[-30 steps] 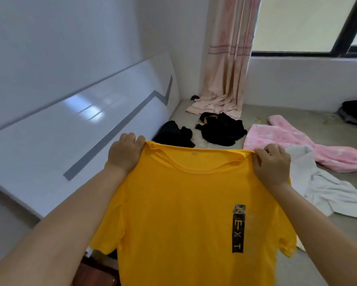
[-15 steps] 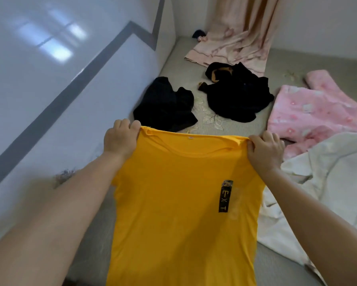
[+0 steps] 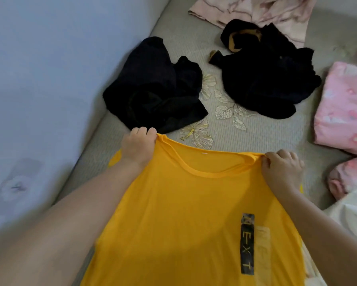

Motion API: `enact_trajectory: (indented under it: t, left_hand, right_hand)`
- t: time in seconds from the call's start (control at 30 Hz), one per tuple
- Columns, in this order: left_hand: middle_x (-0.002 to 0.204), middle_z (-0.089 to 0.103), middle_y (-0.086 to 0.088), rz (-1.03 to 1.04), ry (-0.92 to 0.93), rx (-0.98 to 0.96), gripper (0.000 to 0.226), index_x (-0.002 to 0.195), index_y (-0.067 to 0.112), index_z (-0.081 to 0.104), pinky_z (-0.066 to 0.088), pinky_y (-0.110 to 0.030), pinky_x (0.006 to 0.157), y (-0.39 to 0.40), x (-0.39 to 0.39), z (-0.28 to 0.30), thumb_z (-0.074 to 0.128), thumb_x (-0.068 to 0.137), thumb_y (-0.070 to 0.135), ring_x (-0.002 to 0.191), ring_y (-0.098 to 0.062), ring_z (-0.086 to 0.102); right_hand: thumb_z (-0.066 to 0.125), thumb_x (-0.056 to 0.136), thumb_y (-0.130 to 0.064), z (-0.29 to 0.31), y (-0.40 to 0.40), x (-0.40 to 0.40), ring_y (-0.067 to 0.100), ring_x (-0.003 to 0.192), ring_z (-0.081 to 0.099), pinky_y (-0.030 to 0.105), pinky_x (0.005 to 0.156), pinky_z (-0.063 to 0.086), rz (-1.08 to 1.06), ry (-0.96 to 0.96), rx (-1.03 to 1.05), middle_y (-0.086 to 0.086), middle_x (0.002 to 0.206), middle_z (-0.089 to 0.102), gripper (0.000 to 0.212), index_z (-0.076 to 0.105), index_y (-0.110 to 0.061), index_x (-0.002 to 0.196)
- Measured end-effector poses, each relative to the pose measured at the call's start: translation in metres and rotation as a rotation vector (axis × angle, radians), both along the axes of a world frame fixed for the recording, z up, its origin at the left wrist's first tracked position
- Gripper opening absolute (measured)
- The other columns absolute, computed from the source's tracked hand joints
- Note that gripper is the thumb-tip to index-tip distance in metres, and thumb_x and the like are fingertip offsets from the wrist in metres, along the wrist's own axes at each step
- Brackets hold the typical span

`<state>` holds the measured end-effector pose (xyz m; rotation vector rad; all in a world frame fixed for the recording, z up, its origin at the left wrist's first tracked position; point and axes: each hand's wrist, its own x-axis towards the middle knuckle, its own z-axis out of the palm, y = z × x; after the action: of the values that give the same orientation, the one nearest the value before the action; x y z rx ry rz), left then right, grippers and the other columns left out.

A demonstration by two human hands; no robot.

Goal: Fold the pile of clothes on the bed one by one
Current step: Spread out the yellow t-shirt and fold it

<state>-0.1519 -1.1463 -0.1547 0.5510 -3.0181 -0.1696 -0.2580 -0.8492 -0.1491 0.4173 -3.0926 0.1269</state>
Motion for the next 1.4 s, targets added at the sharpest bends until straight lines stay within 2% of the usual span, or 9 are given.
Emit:
enact_trajectory:
  t: [0.33,0.47,0.6,0.73,0.8,1.0,1.13,1.2,1.4]
  left_hand:
    - [0.116,0.058,-0.018,0.111,0.026,0.274,0.037,0.12,0.002,0.052,0.037,-0.042,0.09,-0.022,0.014,-0.057,0.042,0.094,0.026,0.109,-0.034,0.051]
    - [0.121,0.057,-0.017,0.257,-0.125,0.484,0.032,0.121,0.004,0.053,0.041,-0.037,0.088,-0.052,0.05,-0.043,0.046,0.092,0.014,0.109,-0.03,0.053]
    - [0.081,0.056,-0.006,0.285,-0.353,1.102,0.029,0.085,0.011,0.055,0.045,-0.016,0.061,-0.068,0.08,-0.017,0.056,0.056,0.012,0.067,-0.001,0.059]
    - [0.088,0.06,-0.012,0.125,-0.683,0.911,0.03,0.093,0.003,0.064,0.043,-0.026,0.075,-0.092,0.102,-0.002,0.065,0.064,0.007,0.08,-0.014,0.056]
    - [0.082,0.061,-0.01,0.118,-0.621,0.811,0.007,0.083,0.002,0.065,0.042,-0.026,0.075,-0.104,0.109,-0.002,0.067,0.077,-0.001,0.079,-0.012,0.056]
    - [0.044,0.054,0.009,0.384,-0.101,1.233,0.033,0.061,0.011,0.037,0.048,-0.015,0.058,-0.109,0.114,0.005,0.041,0.092,0.0,0.047,0.002,0.054]
    - [0.091,0.062,-0.007,0.348,-0.325,0.973,0.009,0.097,0.008,0.056,0.044,-0.031,0.081,-0.094,0.12,-0.013,0.049,0.092,0.013,0.087,-0.02,0.058]
    - [0.119,0.05,-0.014,0.221,-0.503,0.718,0.041,0.125,0.008,0.051,0.032,-0.024,0.094,-0.089,0.129,-0.021,0.046,0.088,0.025,0.115,-0.025,0.046]
    - [0.121,0.041,-0.015,0.068,-0.483,0.174,0.038,0.113,0.008,0.054,0.029,-0.035,0.093,-0.079,0.153,-0.032,0.057,0.084,0.032,0.114,-0.03,0.034]
  right_hand:
    - [0.04,0.09,-0.002,-0.058,-0.028,0.003,0.037,0.122,0.034,0.046,0.105,0.014,-0.176,-0.078,-0.037,0.024,0.128,0.042,0.034,0.047,-0.001,0.123]
    - [0.052,0.075,-0.001,-0.055,-0.072,0.062,0.045,0.12,0.045,0.058,0.102,0.025,0.103,-0.019,-0.172,0.028,0.124,0.052,0.039,0.057,0.005,0.114]
    - [0.06,0.071,-0.012,-0.06,-0.127,0.133,0.042,0.112,0.055,0.063,0.09,0.037,0.441,-0.085,-0.245,0.02,0.119,0.061,0.037,0.066,-0.003,0.107]
    - [0.046,0.09,-0.036,-0.075,-0.154,0.164,0.033,0.135,0.032,0.061,0.106,0.013,0.559,-0.266,-0.128,0.006,0.145,0.039,0.047,0.046,-0.02,0.134]
    - [0.034,0.093,-0.043,-0.08,-0.158,0.164,0.029,0.14,0.021,0.056,0.11,0.002,0.532,-0.288,-0.082,0.001,0.151,0.027,0.051,0.033,-0.025,0.141]
    - [0.025,0.095,-0.049,-0.083,-0.16,0.165,0.023,0.144,0.005,0.044,0.108,-0.018,0.513,-0.303,0.022,-0.003,0.155,0.011,0.053,0.016,-0.032,0.144]
    - [0.024,0.096,-0.05,-0.08,-0.161,0.163,0.021,0.144,-0.002,0.042,0.107,-0.015,0.506,-0.326,0.056,-0.006,0.156,0.002,0.054,0.008,-0.035,0.145]
    - [0.026,0.095,-0.049,-0.074,-0.163,0.16,0.021,0.144,0.0,0.043,0.106,-0.007,0.508,-0.36,0.051,-0.005,0.156,0.004,0.053,0.012,-0.035,0.145]
    - [0.041,0.095,-0.029,-0.048,-0.183,0.129,0.027,0.126,0.037,0.043,0.094,0.024,0.544,-0.237,-0.021,0.009,0.137,0.045,0.041,0.045,-0.014,0.133]
